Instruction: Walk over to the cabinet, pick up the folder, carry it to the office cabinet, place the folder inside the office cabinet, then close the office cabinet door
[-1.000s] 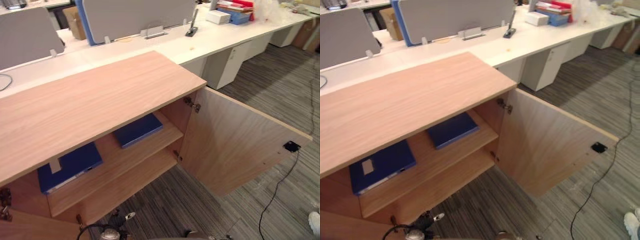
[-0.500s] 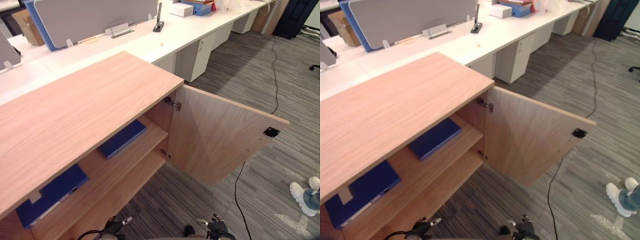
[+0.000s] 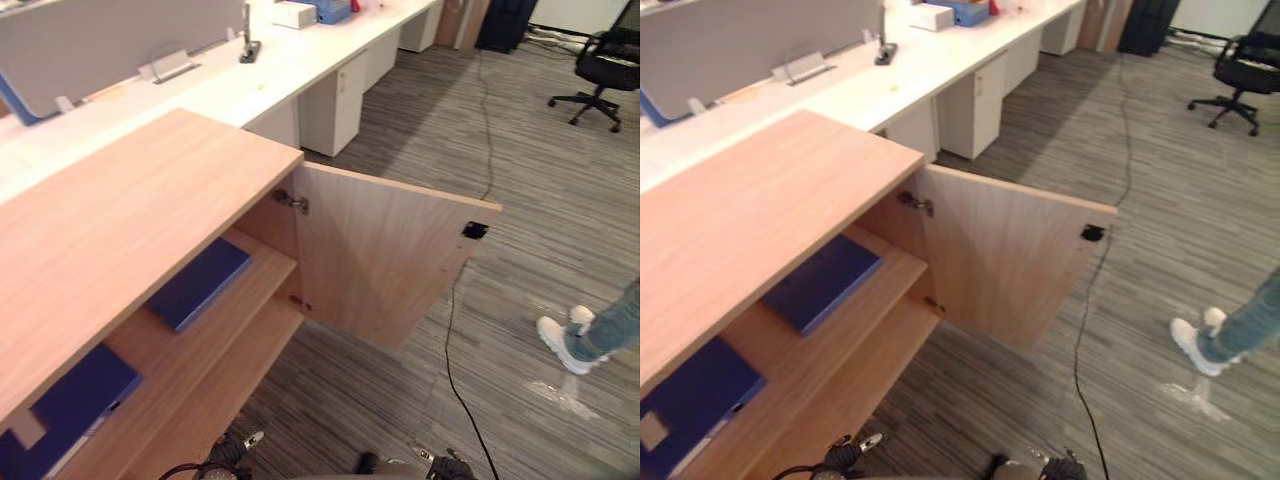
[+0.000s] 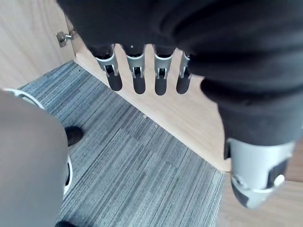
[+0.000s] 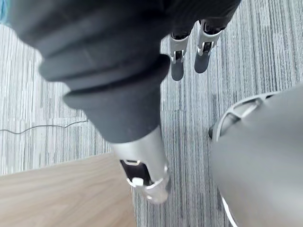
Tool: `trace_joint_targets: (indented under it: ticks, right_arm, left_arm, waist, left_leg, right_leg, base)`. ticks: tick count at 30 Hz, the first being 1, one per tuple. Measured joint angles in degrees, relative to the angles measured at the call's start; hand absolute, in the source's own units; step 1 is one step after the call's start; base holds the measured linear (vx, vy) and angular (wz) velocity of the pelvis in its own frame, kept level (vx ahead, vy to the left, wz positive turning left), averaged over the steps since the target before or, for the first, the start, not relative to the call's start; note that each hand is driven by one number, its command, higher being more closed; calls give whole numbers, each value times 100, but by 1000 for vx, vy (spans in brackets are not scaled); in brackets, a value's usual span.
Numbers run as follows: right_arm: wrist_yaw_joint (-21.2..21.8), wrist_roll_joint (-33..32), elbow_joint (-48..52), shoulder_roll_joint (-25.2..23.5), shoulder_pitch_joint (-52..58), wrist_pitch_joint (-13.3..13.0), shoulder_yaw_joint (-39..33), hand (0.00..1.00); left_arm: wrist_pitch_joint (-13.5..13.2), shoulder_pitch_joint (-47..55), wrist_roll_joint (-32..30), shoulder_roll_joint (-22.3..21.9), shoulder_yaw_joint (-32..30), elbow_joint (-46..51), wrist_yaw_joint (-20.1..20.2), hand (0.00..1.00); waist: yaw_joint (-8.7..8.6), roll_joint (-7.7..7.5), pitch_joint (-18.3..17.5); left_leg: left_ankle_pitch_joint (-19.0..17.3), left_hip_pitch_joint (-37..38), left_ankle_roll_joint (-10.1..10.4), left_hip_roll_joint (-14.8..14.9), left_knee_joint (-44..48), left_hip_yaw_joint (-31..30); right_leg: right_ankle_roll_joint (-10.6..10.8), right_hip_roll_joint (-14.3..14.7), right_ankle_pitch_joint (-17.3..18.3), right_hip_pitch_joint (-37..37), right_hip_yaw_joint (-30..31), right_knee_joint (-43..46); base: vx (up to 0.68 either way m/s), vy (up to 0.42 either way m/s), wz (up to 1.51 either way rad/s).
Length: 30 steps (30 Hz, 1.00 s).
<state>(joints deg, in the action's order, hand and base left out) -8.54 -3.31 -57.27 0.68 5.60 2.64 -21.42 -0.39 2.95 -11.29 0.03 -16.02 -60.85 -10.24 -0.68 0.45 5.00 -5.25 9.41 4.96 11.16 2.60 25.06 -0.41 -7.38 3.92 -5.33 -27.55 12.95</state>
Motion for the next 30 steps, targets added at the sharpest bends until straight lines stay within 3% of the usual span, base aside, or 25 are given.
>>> trace_joint_targets:
  ticks: [3, 9, 14, 19, 26, 30]
  right_arm:
    - [-5, -1, -123, 25, -53, -6, 2, 0]
    - [2, -377, -18, 14, -104, -19, 234, 0]
    - [18, -921, 908, 15, -407, -75, 548, 0]
    - [139, -1724, 2162, 257, -795, -522, 663, 0]
    - [-171, -2496, 2409, 615, -1384, -874, -140, 0]
    - [-423, -2931, 2393, 1161, -1678, -961, -623, 0]
  left_arm:
    - [0, -5, 2, 28, -70, 7, -67, 0]
    - [-8, 7, 10, 141, 186, 85, -133, 0]
    - [-26, 144, 1, 305, 440, 341, -128, 0]
    - [-68, 418, -23, 537, 565, 470, -43, 0]
    - [-63, 744, -51, 591, 575, 470, 71, 0]
    - [-64, 749, -31, 658, 574, 473, 71, 0]
  waist:
    - [19, -1, 0]
    - [16, -29, 17]
    - [32, -70, 42]
    - [40, -81, 52]
    - [61, -63, 112]
    - [39, 31, 184]
  left_leg:
    - [34, 166, 23, -59, -20, -67]
    - [42, 113, 29, -280, -19, -76]
    - [41, 60, 30, -403, -23, -48]
    - [-19, 85, 61, -387, -28, -30]
    - [-212, 71, 75, -434, -33, -43]
    - [-214, 60, 66, -469, -25, -70]
  right_leg:
    - [74, 56, -74, 156, 98, -105]
    - [221, 43, -670, 449, 141, -1008]
    - [231, 83, -1101, 575, 276, -1633]
    - [205, 144, -1214, 613, 344, -1782]
    - [238, 116, -1343, 525, 439, -1816]
    - [258, 79, -1362, 494, 427, -1816]
  base:
    - [49, 23, -12]
    - [13, 87, -6]
    - [-38, 24, -15]
    - [-60, -24, -7]
    - [-83, 6, -7]
    - [-24, 4, 0]
